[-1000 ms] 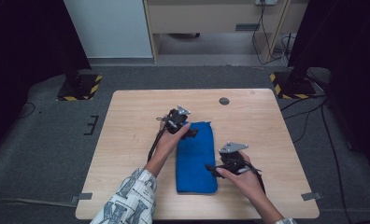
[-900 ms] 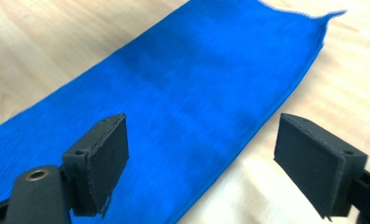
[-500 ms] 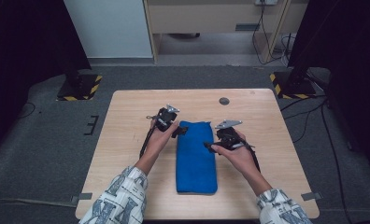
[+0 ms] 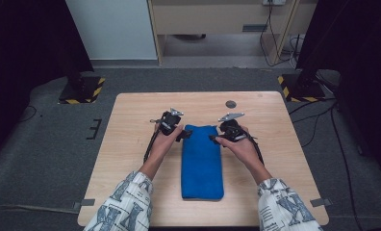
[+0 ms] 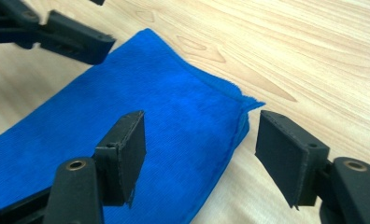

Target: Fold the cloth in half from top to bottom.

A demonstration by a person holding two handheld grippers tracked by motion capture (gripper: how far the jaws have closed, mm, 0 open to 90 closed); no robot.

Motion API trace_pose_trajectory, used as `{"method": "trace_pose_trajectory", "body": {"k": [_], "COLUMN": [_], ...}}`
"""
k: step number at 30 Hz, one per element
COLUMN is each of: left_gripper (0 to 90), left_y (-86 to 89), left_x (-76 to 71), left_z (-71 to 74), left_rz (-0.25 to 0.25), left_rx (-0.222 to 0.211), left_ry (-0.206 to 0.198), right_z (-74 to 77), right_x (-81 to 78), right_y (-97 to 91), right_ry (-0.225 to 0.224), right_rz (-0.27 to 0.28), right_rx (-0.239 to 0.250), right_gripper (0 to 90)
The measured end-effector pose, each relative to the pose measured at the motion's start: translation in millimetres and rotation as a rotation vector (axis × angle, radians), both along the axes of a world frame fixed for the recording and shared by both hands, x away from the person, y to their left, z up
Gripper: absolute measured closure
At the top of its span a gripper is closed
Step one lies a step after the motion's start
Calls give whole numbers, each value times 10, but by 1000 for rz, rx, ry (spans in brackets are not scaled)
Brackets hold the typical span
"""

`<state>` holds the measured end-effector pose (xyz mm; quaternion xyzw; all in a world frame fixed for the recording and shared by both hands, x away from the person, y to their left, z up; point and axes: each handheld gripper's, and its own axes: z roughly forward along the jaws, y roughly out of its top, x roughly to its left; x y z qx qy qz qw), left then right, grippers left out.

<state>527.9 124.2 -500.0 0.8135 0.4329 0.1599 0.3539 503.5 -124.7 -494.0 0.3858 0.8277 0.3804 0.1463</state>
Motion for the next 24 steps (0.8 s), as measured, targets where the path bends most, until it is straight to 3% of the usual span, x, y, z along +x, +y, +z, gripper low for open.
{"method": "trace_pose_trajectory", "body": {"k": [5,8,15,24], "left_gripper": [127,126,148,211], "left_y": [-24,-43,-60,-76], "left_x": [24,42,82,130], "left_z": [-69,-118,-199,-212], "left_rz": [-9,-28,-14,-12], "left_rx": [30,60,47,48], "left_ry": [3,1,26,30], "right_z": [-73,-116,-202,-303], "right_x": [145,213,288,348], "right_y": [-2,11,91,102], "right_ry": [4,34,51,77], "right_rz": [-27,-52,-65,-74], "right_rx": [12,21,-23,-25], "right_gripper": [356,369,377,414]}}
